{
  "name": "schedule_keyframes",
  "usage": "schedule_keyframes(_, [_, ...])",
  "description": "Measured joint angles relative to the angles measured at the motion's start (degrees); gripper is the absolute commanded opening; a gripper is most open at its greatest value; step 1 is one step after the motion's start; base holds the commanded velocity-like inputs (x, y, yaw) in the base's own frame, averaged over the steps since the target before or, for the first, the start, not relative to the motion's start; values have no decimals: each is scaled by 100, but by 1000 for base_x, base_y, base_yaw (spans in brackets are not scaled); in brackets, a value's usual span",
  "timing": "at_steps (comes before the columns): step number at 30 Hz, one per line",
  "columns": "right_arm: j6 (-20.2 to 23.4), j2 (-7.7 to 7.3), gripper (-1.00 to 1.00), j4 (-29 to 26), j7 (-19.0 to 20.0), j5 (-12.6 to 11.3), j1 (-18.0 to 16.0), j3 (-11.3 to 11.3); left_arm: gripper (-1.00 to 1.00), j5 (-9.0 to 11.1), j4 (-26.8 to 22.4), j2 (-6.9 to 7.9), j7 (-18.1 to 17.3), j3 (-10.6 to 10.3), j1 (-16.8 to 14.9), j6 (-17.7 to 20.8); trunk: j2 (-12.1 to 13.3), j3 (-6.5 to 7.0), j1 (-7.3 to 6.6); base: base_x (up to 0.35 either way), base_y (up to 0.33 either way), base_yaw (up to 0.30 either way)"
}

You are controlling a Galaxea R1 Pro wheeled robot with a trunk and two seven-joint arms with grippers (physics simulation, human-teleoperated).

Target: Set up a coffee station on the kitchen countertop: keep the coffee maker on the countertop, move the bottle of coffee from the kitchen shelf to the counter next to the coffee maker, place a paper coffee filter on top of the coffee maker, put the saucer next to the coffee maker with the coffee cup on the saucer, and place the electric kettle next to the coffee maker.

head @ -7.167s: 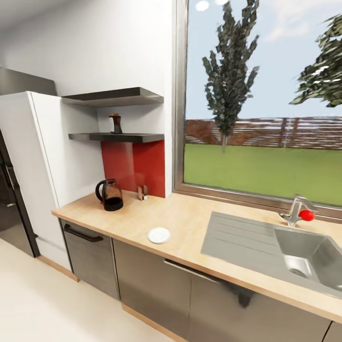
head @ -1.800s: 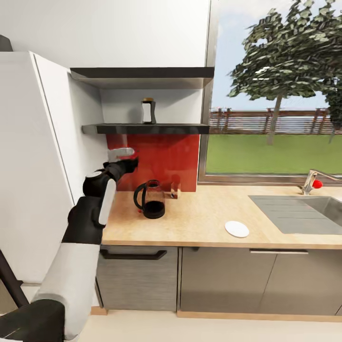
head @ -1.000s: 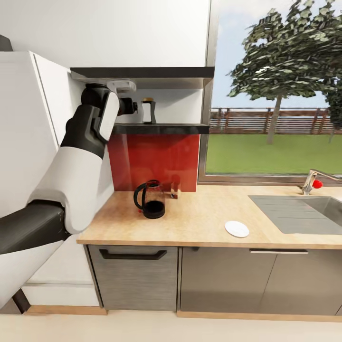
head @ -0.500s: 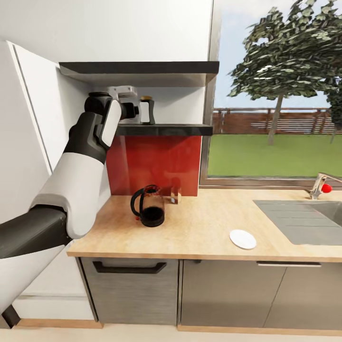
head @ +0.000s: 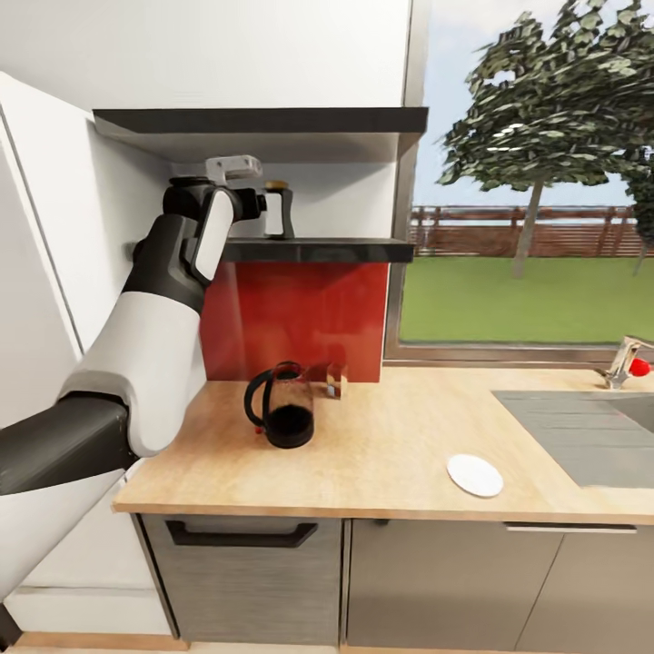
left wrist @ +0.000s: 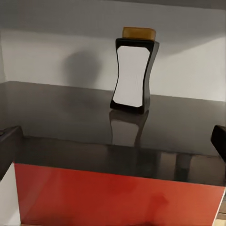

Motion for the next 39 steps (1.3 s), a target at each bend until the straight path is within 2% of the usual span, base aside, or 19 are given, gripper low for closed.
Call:
schedule_keyframes(11, [0, 0, 100, 1, 0, -1, 0, 2, 100, 5, 3, -2, 4, -3, 10, 0, 1, 0, 0, 302, 0, 0])
schedule_keyframes(31, [0, 0, 100, 1, 1, 2, 0, 0, 100, 0, 21, -11, 31, -7, 7, 9, -1, 0, 2, 76, -36, 0])
schedule_keyframes(39, [0, 0, 100, 1, 6, 1, 0, 2, 100, -5, 80, -11, 47, -7, 1, 7, 1, 0, 2, 198, 0, 0])
